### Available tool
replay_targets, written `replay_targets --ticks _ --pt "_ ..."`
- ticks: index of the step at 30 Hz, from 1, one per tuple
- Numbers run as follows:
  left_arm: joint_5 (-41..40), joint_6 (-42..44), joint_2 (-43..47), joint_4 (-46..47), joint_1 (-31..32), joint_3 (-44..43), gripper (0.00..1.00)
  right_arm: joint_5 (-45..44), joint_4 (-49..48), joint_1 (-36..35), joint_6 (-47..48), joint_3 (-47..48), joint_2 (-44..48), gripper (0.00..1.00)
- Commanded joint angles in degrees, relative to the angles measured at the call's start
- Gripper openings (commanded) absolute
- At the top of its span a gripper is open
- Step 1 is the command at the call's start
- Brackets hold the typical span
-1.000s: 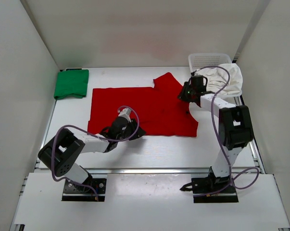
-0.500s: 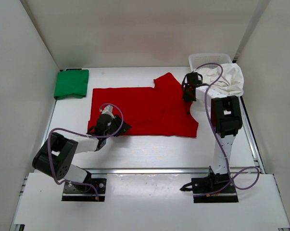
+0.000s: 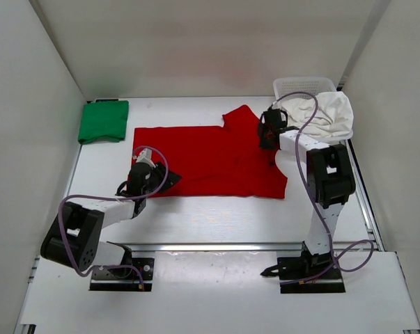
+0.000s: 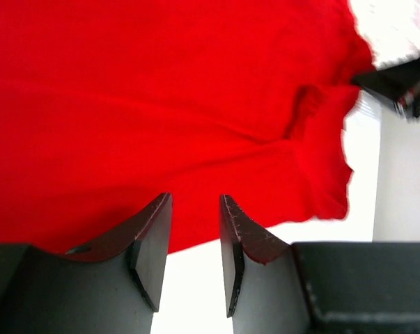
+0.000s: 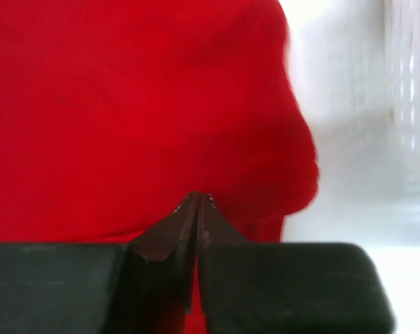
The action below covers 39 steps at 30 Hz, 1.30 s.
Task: Fold and stack the t-shirts
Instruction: Fold the flattened tshirt in 1/3 of the way
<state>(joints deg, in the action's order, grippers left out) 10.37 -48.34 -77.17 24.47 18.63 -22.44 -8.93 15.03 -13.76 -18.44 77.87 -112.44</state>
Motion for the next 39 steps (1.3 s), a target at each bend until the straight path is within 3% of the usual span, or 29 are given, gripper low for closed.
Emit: replay_targets --ticks 1,3,8,13,15,17,19,20,22,26,32,35,39 --pt "2.63 -0.18 -0.44 0.84 -3.34 2.39 0.44 0.22 -0.53 2.68 -1.17 -0.26 -1.1 0.0" --pt "4.9 -1.75 -0.53 2.07 -7.88 3.96 0.44 0.14 2.44 4.08 -1.77 1.92 -2.25 0.0" --pt "4.14 -2.2 1.4 1.64 -8.7 3.98 0.44 -1.79 -0.17 2.25 -1.26 0.18 2.22 0.0" --pt "-0.87 1.48 5.26 -3.8 -4.05 0.82 0.45 -5.13 -2.1 -2.58 0.59 0.88 8.11 0.21" --pt "-1.93 1.93 5.8 -4.16 -3.43 0.47 0.45 -4.88 -2.28 -3.82 0.42 0.44 9.96 0.24" --pt "-1.58 1.5 4.84 -4.17 -3.52 0.2 0.46 -3.03 -2.55 -4.96 -1.77 -2.87 12.33 0.23" --pt "-1.67 2.02 3.43 -4.95 -3.17 -0.85 0.45 1.7 -5.78 -6.18 -4.66 -8.39 16.27 0.03" --pt "-1.15 2.8 1.86 -5.83 -3.25 -1.99 0.45 3.29 -7.02 -7.06 -6.42 -12.69 18.2 0.0" --pt "-1.05 4.38 -0.17 -8.8 -2.64 -4.44 0.44 8.46 -12.19 -8.38 -8.71 -19.29 20.76 0.0" --pt "-7.97 11.23 -0.53 -18.21 -1.41 -8.32 0.43 11.38 -12.39 -12.16 -9.25 -25.39 21.3 0.0" --pt "-15.47 13.36 4.3 -21.23 -1.14 -4.56 0.46 12.26 -13.18 -13.05 -8.63 -29.7 21.39 0.0" --pt "-6.89 11.69 -0.25 -19.46 -6.75 -4.55 0.44 12.97 -14.06 -12.08 -8.81 -31.45 20.34 0.0" --pt "-3.08 12.39 -4.66 -21.12 -5.71 -5.61 0.43 10.0 -12.3 -13.04 -8.98 -34.17 20.77 0.01"
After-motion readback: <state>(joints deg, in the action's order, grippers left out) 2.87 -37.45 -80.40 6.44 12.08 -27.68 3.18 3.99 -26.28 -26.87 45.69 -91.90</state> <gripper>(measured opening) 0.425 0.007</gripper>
